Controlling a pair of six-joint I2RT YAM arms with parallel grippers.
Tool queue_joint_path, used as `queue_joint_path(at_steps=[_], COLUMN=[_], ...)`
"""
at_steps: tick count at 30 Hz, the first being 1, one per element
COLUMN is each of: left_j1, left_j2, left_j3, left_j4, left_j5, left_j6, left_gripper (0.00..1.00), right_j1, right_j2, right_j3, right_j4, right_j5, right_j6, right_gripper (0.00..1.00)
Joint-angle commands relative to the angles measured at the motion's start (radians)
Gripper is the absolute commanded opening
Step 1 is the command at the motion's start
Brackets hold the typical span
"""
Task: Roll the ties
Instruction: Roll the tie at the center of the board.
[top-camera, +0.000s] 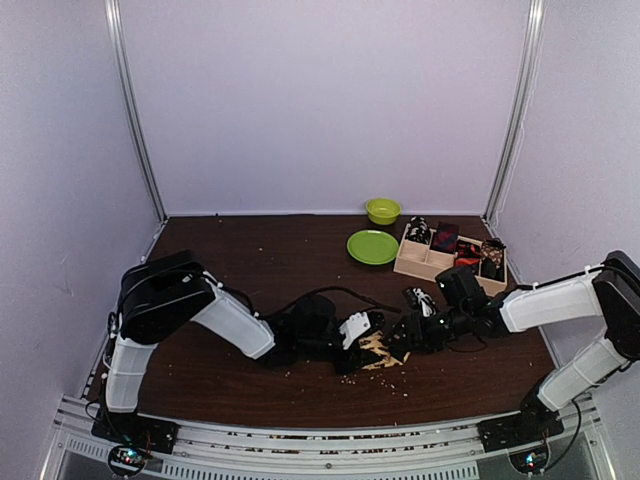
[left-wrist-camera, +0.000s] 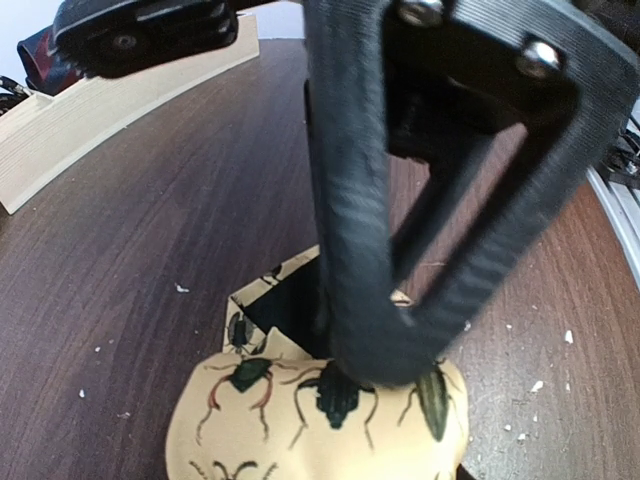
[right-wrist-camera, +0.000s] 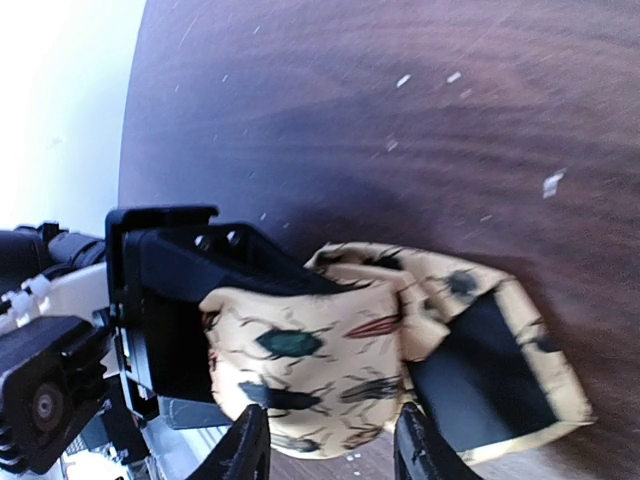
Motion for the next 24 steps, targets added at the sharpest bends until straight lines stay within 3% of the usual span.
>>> queue_joint_path(at_steps=[1,18,21,24], left_j1=[-0.003,-0.003,-0.003,-0.003], left_j2=[0.025,0.022,0.021,0.018], left_j3=[-0.009,-0.005,-0.004,-0.003], left_j4=[-0.157,-0.152,-0.151,-0.15], left_j5=[-0.027,-0.004,-0.003,-0.005], left_j6=[0.001,0.016,0.015,0.016], left_gripper=[0.41,0.41,0.41,0.42], right_j1=[0.034,0.035,0.035,0.035], right_j2=[0.036,0.068,0.088,0.11], right_j3=[0.042,0.031,0.026,0.028], right_j4=[0.029,0.174,0.17,0.121], right_j5=[-0.029,-0.037,-0.031,-0.017], right_j6=[0.036,0.124,0.117,0.085], right_gripper=[0.43,0.44,0.37,0.2])
